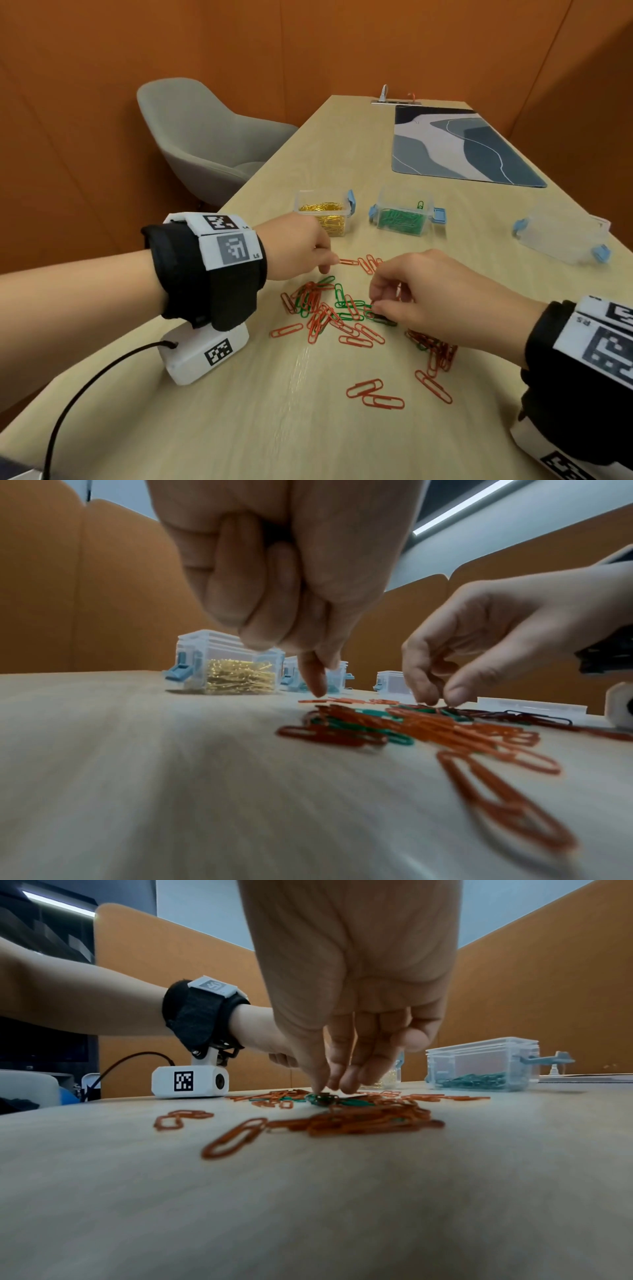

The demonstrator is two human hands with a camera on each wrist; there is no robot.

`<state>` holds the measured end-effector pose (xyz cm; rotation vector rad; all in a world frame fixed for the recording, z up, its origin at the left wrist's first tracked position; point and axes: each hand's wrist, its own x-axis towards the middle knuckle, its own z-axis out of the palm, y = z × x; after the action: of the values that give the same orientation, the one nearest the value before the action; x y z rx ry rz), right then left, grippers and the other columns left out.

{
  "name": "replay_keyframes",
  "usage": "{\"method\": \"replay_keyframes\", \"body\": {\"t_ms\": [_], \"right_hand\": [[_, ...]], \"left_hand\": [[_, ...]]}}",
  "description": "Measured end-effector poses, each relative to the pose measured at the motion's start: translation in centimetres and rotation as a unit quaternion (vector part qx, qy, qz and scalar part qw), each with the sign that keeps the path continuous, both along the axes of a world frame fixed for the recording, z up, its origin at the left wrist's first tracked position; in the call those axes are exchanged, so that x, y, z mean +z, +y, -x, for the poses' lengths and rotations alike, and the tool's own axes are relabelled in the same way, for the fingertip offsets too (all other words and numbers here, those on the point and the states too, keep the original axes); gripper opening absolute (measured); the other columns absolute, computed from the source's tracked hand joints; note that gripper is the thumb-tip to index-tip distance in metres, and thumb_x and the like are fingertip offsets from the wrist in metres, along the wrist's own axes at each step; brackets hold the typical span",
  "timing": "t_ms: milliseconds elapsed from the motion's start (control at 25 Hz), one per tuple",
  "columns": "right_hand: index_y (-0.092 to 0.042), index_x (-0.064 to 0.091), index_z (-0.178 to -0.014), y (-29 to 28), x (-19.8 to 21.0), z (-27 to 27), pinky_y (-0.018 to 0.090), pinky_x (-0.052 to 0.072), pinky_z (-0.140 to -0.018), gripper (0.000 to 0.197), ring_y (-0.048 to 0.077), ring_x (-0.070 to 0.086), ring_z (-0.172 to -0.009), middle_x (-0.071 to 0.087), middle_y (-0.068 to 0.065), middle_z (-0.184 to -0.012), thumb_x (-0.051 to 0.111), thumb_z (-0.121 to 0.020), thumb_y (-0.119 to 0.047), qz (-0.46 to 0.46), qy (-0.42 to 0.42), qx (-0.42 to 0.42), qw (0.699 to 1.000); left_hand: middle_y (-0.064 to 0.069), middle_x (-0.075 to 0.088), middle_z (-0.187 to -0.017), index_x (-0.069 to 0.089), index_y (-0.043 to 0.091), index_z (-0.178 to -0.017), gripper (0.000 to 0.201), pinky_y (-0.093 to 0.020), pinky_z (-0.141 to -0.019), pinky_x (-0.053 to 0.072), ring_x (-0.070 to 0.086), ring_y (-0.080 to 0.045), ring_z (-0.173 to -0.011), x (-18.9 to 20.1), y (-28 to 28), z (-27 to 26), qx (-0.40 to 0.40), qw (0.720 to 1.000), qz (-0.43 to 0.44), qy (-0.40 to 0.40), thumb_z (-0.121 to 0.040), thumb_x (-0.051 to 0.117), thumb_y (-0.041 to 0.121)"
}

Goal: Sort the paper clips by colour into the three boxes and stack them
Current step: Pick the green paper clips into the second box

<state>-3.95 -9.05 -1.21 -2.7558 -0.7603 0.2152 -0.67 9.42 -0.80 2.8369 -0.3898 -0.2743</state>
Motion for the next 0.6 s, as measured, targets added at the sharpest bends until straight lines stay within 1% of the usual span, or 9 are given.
{"method": "replay_keyframes", "body": {"t_ms": [80, 120, 160, 240, 320, 400, 480, 520, 600], "right_hand": [[-0.032, 0.062, -0.11, 0.6, -0.1, -0.3, 0.02, 0.041, -0.08, 0.021, 0.001, 0.044, -0.084, 0.053, -0.016, -0.096, 0.051, -0.092, -0.03, -0.001, -0.023, 0.049, 0.999], [-0.033, 0.06, -0.116, 1.0, -0.2, -0.6, 0.023, 0.04, -0.086, 0.025, 0.002, 0.04, -0.089, 0.051, -0.015, -0.101, 0.049, -0.094, -0.03, 0.006, -0.032, 0.072, 0.997], [-0.033, 0.059, -0.119, 1.4, -0.2, -0.9, 0.026, 0.041, -0.089, 0.027, 0.003, 0.039, -0.091, 0.052, -0.013, -0.105, 0.048, -0.094, -0.03, 0.017, -0.034, 0.084, 0.996], [-0.029, 0.062, -0.113, 1.8, -0.3, -1.4, 0.028, 0.045, -0.085, 0.023, 0.006, 0.046, -0.088, 0.057, -0.008, -0.105, 0.053, -0.092, -0.029, 0.033, -0.02, 0.074, 0.996], [-0.025, 0.066, -0.099, 1.7, -0.4, -1.6, 0.023, 0.046, -0.076, 0.013, 0.008, 0.051, -0.081, 0.059, -0.008, -0.092, 0.058, -0.089, -0.024, 0.022, -0.007, 0.047, 0.999], [-0.022, 0.066, -0.089, 1.6, -0.5, -1.6, 0.022, 0.047, -0.071, 0.01, 0.009, 0.054, -0.076, 0.059, -0.008, -0.083, 0.056, -0.088, -0.02, 0.016, -0.008, 0.035, 0.999], [-0.019, 0.065, -0.087, 1.4, -0.7, -1.6, 0.026, 0.051, -0.072, 0.014, 0.012, 0.057, -0.077, 0.063, -0.005, -0.083, 0.052, -0.089, -0.02, 0.023, -0.012, 0.026, 0.999], [-0.019, 0.065, -0.087, 1.3, -0.7, -1.6, 0.027, 0.051, -0.071, 0.014, 0.012, 0.058, -0.077, 0.064, -0.004, -0.084, 0.052, -0.089, -0.021, 0.024, -0.015, 0.023, 0.999], [-0.021, 0.066, -0.086, 1.3, -0.6, -1.7, 0.022, 0.047, -0.066, 0.011, 0.008, 0.055, -0.073, 0.064, -0.007, -0.082, 0.055, -0.088, -0.024, 0.003, -0.022, 0.021, 1.0]], "left_hand": [[0.008, 0.064, -0.082, 0.072, 0.018, -0.095, 0.026, -0.013, -0.058, 0.036, 0.051, -0.006, -0.072, 0.0, 0.1, -0.3, -0.009, 1.0, -0.014, -0.014, -0.086, 0.06, 0.039], [0.013, 0.059, -0.074, 0.073, 0.019, -0.094, 0.025, -0.011, -0.054, 0.033, 0.048, -0.005, -0.067, 0.0, 0.1, -0.4, -0.013, 1.0, -0.015, -0.015, -0.083, 0.064, 0.039], [0.016, 0.054, -0.069, 0.073, 0.02, -0.094, 0.023, -0.01, -0.051, 0.033, 0.046, -0.004, -0.064, -0.1, 0.1, -0.5, -0.017, 1.0, -0.011, -0.012, -0.081, 0.067, 0.037], [0.016, 0.053, -0.067, 0.074, 0.02, -0.093, 0.019, -0.006, -0.051, 0.036, 0.047, -0.004, -0.062, -0.3, -0.1, -0.6, -0.022, 1.0, -0.002, -0.002, -0.08, 0.069, 0.033], [0.011, 0.062, -0.077, 0.073, 0.019, -0.094, 0.019, -0.007, -0.056, 0.038, 0.052, -0.004, -0.068, -0.4, -0.3, -0.5, -0.018, 0.999, -0.003, 0.029, -0.082, 0.067, 0.032], [0.006, 0.067, -0.089, 0.072, 0.019, -0.096, 0.02, -0.015, -0.068, 0.045, 0.056, -0.006, -0.078, -0.6, -0.2, -0.5, -0.016, 0.998, -0.006, 0.065, -0.084, 0.064, 0.033], [0.002, 0.069, -0.092, 0.071, 0.017, -0.096, 0.023, -0.022, -0.074, 0.048, 0.058, -0.008, -0.08, -0.7, -0.1, -0.4, -0.019, 0.996, -0.015, 0.082, -0.086, 0.06, 0.034], [-0.002, 0.068, -0.09, 0.07, 0.016, -0.095, 0.025, -0.025, -0.075, 0.048, 0.058, -0.011, -0.079, -0.7, -0.1, -0.3, -0.018, 0.997, -0.021, 0.078, -0.088, 0.056, 0.035], [-0.009, 0.058, -0.082, 0.064, 0.01, -0.085, 0.032, -0.03, -0.07, 0.044, 0.051, -0.018, -0.075, -0.6, -0.2, -0.3, -0.002, 0.999, -0.02, 0.046, -0.092, 0.046, 0.036]]}}
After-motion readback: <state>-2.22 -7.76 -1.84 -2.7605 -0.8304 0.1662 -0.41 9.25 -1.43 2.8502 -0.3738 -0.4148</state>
